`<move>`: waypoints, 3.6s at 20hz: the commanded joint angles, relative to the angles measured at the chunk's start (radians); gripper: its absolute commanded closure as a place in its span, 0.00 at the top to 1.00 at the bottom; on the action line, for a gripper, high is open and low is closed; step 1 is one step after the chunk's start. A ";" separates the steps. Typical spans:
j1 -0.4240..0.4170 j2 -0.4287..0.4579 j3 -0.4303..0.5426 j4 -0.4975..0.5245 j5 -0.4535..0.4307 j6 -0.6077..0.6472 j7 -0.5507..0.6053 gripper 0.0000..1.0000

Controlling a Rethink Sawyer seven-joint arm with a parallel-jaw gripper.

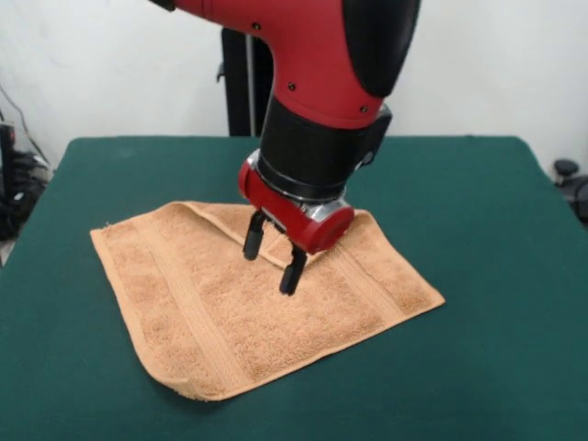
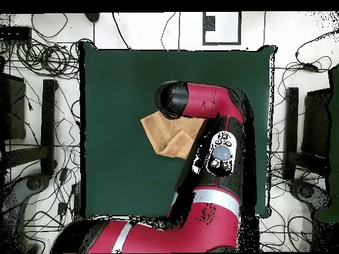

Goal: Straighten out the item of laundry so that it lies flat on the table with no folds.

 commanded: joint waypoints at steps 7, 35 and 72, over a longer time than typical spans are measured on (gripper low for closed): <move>0.076 -0.184 0.015 0.275 0.011 0.124 0.092 1.00; 0.018 -0.176 0.131 0.420 0.114 0.063 0.088 1.00; 0.104 -0.086 0.108 0.405 0.244 -0.109 0.186 1.00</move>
